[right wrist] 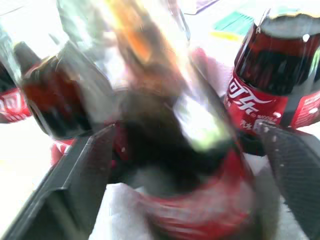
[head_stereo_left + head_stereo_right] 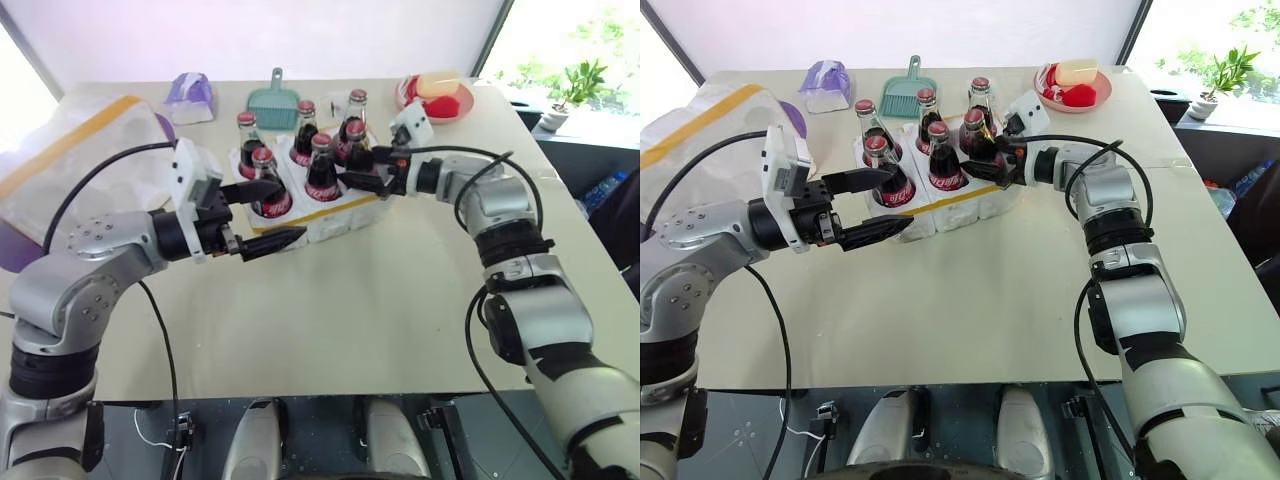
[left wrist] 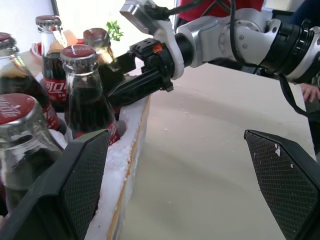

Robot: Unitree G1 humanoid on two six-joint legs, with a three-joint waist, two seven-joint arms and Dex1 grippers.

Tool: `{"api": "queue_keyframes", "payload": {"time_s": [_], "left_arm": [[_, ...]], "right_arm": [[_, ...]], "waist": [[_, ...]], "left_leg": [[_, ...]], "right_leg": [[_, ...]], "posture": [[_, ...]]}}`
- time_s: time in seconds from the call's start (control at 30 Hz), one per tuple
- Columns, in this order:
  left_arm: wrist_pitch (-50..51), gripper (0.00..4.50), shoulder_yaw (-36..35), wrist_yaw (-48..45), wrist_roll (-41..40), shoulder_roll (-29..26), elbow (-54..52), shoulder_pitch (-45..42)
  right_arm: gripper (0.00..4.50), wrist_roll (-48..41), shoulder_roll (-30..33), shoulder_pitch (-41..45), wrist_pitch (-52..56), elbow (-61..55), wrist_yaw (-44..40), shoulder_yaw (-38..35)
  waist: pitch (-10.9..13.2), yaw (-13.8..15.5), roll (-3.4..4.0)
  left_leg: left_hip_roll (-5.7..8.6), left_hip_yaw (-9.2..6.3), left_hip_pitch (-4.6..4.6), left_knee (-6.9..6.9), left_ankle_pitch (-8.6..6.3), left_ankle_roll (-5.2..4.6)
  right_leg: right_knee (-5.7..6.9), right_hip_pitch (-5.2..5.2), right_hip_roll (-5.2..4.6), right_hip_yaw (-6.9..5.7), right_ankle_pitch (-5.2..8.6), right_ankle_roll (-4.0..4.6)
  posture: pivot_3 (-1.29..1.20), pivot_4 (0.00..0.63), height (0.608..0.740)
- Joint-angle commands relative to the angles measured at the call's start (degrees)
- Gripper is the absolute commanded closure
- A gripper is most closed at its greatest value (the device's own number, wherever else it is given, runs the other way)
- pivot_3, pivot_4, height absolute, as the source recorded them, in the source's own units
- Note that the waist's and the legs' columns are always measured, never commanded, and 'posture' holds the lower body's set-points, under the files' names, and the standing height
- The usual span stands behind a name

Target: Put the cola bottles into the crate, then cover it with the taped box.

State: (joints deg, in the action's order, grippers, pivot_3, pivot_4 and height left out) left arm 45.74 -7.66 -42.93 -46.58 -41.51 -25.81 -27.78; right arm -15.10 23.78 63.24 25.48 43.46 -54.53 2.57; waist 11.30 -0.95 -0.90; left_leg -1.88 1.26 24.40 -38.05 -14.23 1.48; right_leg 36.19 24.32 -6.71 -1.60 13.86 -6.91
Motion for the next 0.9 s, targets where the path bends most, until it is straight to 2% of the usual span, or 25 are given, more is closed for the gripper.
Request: {"api": "queue_keyframes", "payload": {"time_s": [0.03,0.17,0.33,0.43,0.5,0.63,0.77,0.9], "left_arm": [[-1.0,0.00,-2.5,0.2,0.4,-1.3,-0.5,0.0],[-0.3,0.00,-5.8,-1.2,0.2,-5.3,-0.4,2.1],[2.9,0.00,-18.8,-7.3,-1.2,-17.7,1.9,7.9],[2.6,0.00,-28.1,-15.4,3.1,-26.2,5.8,15.4],[1.8,0.00,-33.3,-20.2,6.2,-30.0,9.4,19.8],[-5.4,0.00,-42.0,-33.0,18.2,-37.6,23.4,29.2],[-17.2,0.00,-38.6,-38.5,26.1,-43.8,41.9,30.1],[-27.5,0.00,-26.0,-37.8,29.1,-47.7,57.5,22.2]], "right_arm": [[0.08,-2.6,0.9,-0.7,3.4,-4.3,-2.5,-2.3],[0.08,-4.6,4.7,-3.8,8.1,-13.3,-5.1,-3.5],[0.08,-7.0,16.4,-6.0,12.9,-25.9,-11.7,-4.9],[0.08,-9.0,24.1,-5.6,14.2,-29.3,-18.2,-5.6],[0.08,-10.6,27.8,-5.5,14.6,-31.3,-22.4,-5.9],[0.08,-15.1,33.1,-4.1,14.9,-36.3,-29.8,-7.3],[0.08,-20.1,33.3,-1.3,19.6,-38.5,-31.2,-8.4],[0.08,-20.7,31.5,-1.0,19.7,-39.6,-29.0,-7.7]], "waist": [[0.0,0.0,0.00],[0.0,0.0,0.01],[0.0,0.1,0.05],[0.0,0.0,0.06],[0.1,0.0,0.06],[0.1,-0.3,0.11],[0.1,-0.2,0.11],[0.1,0.1,0.11]], "left_leg": [[0.00,0.00,0.00,0.00,0.00,0.00],[0.00,0.00,0.01,0.04,0.00,0.00],[0.00,0.02,0.07,0.07,-0.01,-0.01],[-0.01,0.04,0.05,0.09,-0.01,-0.01],[-0.02,0.06,0.02,0.13,-0.01,-0.01],[-0.05,0.13,0.01,0.17,-0.02,-0.01],[-0.08,0.18,0.00,0.21,-0.03,0.01],[-0.08,0.22,0.02,0.22,-0.03,0.01]], "right_leg": [[0.00,0.00,0.00,0.00,0.00,0.00],[0.00,0.01,0.00,-0.01,0.00,0.00],[-0.03,0.11,-0.01,0.00,0.01,0.00],[-0.06,0.12,-0.01,-0.01,0.02,0.01],[-0.08,0.12,0.00,-0.02,0.03,0.02],[-0.07,0.17,0.00,-0.02,0.04,0.04],[-0.08,0.22,0.00,-0.02,0.06,0.08],[-0.07,0.24,-0.02,-0.03,0.06,0.09]], "posture": [[0.00,0.150,0.736],[0.00,0.150,0.736],[0.00,0.150,0.736],[0.00,0.150,0.736],[0.00,0.150,0.736],[0.00,0.150,0.736],[0.00,0.150,0.736],[0.00,0.150,0.736]]}}
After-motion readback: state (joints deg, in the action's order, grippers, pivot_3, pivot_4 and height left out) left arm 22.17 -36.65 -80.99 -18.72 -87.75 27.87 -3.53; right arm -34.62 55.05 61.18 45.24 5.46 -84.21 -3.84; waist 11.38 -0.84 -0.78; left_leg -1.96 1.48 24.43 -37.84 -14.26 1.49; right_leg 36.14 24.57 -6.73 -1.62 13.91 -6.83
